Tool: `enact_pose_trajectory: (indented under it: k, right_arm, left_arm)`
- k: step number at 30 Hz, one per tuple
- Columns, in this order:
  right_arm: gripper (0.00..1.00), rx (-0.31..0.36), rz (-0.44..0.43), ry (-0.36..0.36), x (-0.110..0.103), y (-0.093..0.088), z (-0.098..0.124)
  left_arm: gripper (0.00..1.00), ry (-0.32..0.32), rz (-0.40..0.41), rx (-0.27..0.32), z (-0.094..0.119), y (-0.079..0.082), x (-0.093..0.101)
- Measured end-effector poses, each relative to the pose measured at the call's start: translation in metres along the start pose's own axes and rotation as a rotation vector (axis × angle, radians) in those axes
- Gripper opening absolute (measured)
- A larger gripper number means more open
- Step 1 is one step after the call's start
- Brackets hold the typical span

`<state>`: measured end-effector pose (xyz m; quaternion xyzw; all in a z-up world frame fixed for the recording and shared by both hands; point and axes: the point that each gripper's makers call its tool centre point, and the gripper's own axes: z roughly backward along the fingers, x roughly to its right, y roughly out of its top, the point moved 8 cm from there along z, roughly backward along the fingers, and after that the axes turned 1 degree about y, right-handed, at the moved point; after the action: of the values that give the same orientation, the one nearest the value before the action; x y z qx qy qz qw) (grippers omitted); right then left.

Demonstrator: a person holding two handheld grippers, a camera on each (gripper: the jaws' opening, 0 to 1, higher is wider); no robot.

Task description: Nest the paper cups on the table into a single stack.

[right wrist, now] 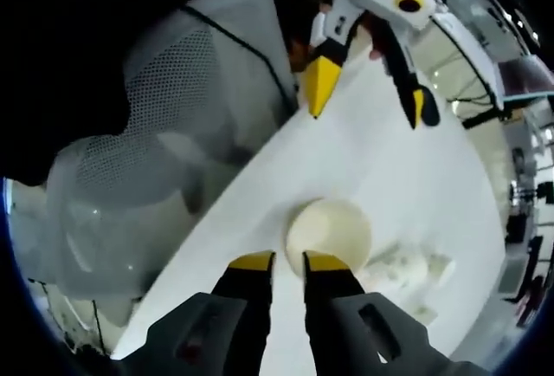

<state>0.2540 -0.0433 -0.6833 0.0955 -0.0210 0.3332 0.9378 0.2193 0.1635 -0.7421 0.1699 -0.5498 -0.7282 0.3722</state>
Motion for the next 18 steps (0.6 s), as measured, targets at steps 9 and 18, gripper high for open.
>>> enact_pose_trajectory:
  k: [9,18]
  right_arm:
    - [0.1,0.084,-0.146,-0.053,-0.012,-0.008,0.016]
    - [0.08,0.225,-0.359,-0.183,-0.026,-0.027,0.033]
  left_arm:
    - [0.86,0.002,-0.004,0.007,-0.002,0.006,0.001]
    - [0.86,0.002,-0.015,0.009,-0.003,0.015,0.0]
